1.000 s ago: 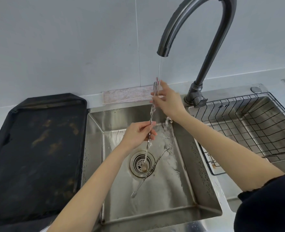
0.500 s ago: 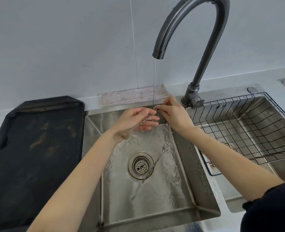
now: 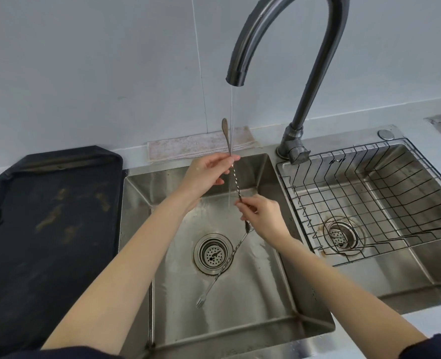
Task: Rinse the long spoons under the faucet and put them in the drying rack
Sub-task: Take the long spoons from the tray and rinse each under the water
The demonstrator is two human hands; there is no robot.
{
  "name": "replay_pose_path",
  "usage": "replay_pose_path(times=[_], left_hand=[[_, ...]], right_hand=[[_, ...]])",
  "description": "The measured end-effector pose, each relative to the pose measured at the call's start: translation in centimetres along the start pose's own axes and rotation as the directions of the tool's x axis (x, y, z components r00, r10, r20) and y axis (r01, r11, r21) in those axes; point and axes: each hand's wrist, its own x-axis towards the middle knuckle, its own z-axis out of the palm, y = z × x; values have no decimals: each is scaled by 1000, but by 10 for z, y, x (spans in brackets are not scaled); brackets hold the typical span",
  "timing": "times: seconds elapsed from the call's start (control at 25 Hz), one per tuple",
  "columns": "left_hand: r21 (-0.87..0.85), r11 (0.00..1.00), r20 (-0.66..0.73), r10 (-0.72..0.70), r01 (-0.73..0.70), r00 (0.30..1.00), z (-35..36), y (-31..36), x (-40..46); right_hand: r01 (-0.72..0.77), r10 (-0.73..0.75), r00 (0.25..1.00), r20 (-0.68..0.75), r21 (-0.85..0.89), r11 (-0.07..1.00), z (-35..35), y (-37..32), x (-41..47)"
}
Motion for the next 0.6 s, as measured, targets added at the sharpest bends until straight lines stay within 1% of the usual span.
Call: replay_pose_path(times=[0.04, 0.12, 0.24, 0.32, 0.44, 0.48, 0.6], left_hand=[[-3, 1000, -37, 16, -17, 999, 2, 1, 1], [-64, 997, -129, 44, -53, 991, 6, 7, 5], [-143, 983, -238, 75, -111, 968, 6, 23, 13], [-144, 982, -237, 89, -126, 967, 10, 26, 16], [-83, 989, -173, 107, -123, 979, 22, 18, 15], [-100, 987, -188, 104, -124, 977, 22, 18, 15], [-163, 976, -288, 95, -146, 953, 15, 26, 18]], right_hand=[[-24, 24, 1000, 6, 1, 1000, 1, 3, -3], [-54, 54, 998, 20, -5, 999, 1, 7, -7], [-61, 61, 998, -7, -28, 998, -1, 8, -9], [-49, 48, 998, -41, -26, 998, -2, 3, -6], [-24, 23, 997, -71, -14, 1000, -3, -5, 1], [-22, 22, 998, -65, -11, 1000, -2, -5, 1], [-26, 25, 998, -51, -2, 1000, 0, -1, -2]])
